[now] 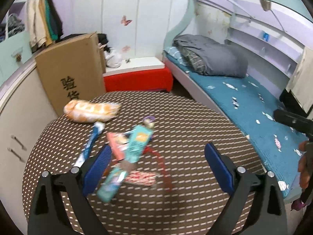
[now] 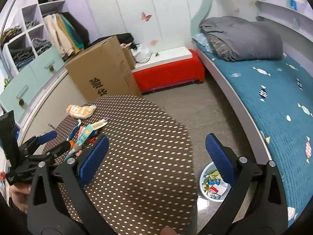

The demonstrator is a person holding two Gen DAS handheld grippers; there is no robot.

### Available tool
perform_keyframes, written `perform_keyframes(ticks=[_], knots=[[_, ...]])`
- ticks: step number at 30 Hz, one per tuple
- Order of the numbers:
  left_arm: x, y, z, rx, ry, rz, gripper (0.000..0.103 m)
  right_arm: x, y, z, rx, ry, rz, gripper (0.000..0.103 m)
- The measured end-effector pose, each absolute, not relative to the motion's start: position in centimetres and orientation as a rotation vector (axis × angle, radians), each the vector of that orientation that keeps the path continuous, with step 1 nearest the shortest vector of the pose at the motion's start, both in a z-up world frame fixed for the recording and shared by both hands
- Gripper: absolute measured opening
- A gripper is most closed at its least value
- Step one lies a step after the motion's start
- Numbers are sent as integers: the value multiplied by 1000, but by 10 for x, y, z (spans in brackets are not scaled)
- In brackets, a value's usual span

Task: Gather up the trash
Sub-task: 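Move back over the table and grasp the teal pet-snack pouch with the left gripper, then grasp the red-and-white checkered packet with the right gripper while the left holds the pouch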

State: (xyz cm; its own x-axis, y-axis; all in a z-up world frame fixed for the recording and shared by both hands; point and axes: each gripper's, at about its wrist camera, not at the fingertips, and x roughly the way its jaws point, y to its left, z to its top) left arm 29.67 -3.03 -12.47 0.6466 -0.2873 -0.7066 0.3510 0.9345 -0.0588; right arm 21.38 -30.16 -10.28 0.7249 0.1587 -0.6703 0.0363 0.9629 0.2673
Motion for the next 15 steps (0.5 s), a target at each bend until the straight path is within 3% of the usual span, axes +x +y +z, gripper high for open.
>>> perform_keyframes(ticks=[6, 15], knots=[[313, -5, -156, 151, 855, -342, 92, 225, -278, -113, 272, 790, 94, 97], [334, -5, -192, 202, 951, -393, 57, 235, -258, -122, 244, 828, 116, 97]])
